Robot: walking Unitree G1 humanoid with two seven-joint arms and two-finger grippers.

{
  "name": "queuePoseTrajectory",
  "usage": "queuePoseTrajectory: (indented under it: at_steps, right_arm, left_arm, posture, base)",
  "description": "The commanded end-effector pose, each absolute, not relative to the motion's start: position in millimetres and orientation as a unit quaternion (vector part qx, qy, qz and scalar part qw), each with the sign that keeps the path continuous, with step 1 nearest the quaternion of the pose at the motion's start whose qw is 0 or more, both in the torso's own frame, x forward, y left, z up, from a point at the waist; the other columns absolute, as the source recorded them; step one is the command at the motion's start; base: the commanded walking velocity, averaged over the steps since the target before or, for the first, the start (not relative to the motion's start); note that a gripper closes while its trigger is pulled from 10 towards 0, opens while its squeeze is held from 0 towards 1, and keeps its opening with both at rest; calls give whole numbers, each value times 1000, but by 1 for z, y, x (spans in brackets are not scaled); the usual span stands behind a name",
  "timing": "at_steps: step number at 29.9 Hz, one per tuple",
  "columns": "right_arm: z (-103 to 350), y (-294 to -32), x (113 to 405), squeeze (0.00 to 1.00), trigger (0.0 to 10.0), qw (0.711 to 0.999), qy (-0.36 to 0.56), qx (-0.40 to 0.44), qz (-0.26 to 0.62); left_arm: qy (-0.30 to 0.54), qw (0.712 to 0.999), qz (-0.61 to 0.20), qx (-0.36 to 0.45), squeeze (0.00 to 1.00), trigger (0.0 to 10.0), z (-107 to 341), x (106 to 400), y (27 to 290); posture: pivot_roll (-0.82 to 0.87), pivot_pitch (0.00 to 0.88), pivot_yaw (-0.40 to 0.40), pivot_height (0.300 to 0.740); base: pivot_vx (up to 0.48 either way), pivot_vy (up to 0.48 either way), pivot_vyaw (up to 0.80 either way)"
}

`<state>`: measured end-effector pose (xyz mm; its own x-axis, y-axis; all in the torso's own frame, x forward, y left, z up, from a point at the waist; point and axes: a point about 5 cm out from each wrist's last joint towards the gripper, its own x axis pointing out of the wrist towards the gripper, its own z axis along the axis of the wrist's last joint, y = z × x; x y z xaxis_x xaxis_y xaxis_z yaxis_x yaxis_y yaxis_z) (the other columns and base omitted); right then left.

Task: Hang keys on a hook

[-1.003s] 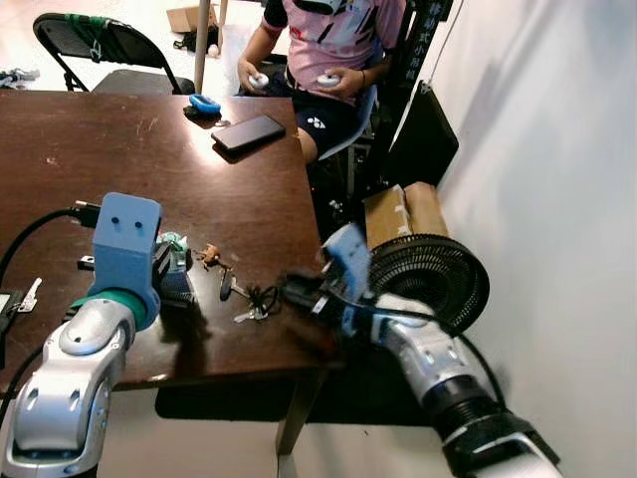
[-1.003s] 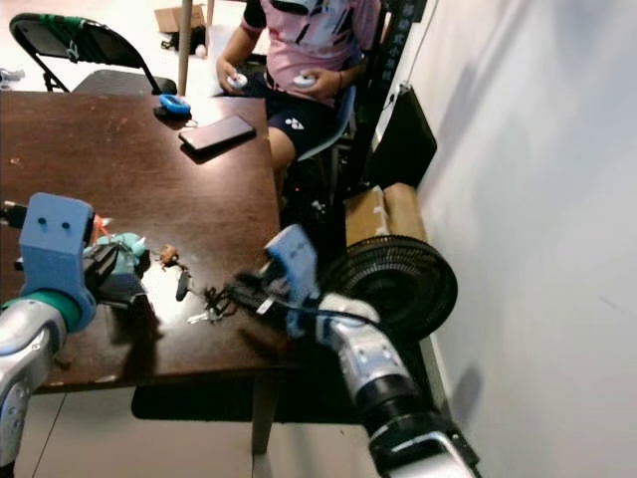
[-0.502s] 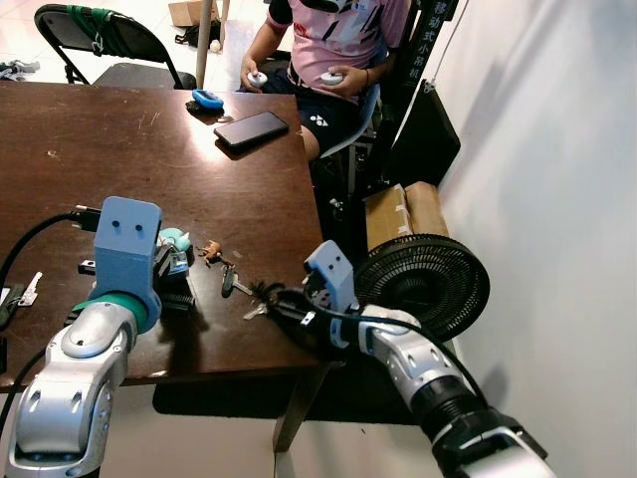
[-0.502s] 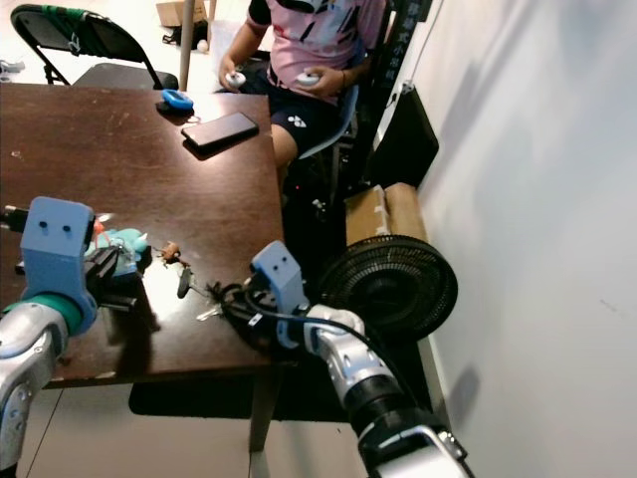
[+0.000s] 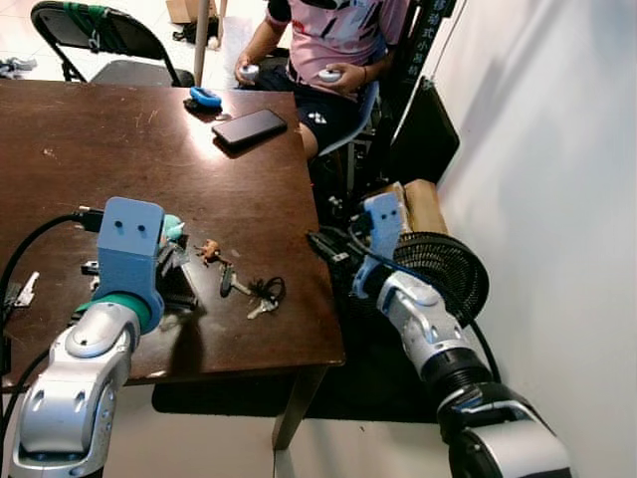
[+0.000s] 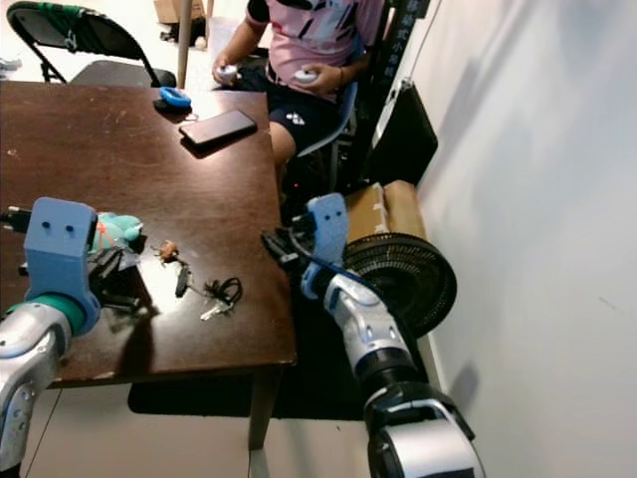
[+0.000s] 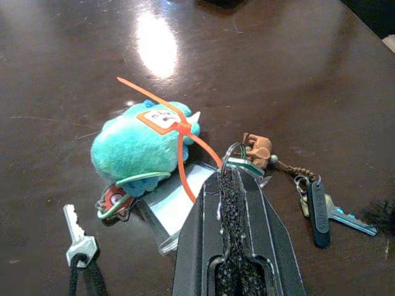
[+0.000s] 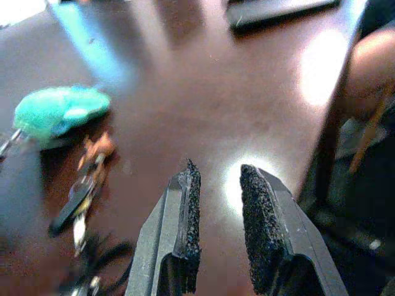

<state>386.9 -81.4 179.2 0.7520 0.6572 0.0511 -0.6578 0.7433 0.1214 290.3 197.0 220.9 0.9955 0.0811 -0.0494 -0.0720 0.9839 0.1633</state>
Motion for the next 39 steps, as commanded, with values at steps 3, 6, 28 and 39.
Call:
queuePoseTrajectory:
  at_steps: [3,6,28,39]
  right_arm:
    - [153,-68,379,733,10000,918,73,62,385]
    - [150,-63,377,741,10000,914,83,62,393]
    - [134,-52,372,0,4353,904,137,42,402]
    - [129,-51,371,0,0,909,152,56,384]
  left_arm:
    - [33,995,38,80,0,10000,219,289,195]
    - [34,995,39,81,0,10000,219,288,195]
    - [38,995,41,80,0,10000,220,287,197]
    - [35,996,39,77,0,10000,223,287,197]
  posture:
    - [206,199,-19,740]
    - [209,201,-18,740]
    - [217,193,-7,740]
    - [223,181,2,740]
  base:
    - [0,0,0]
    - [0,0,0]
    - [0,0,0]
    - [0,0,0]
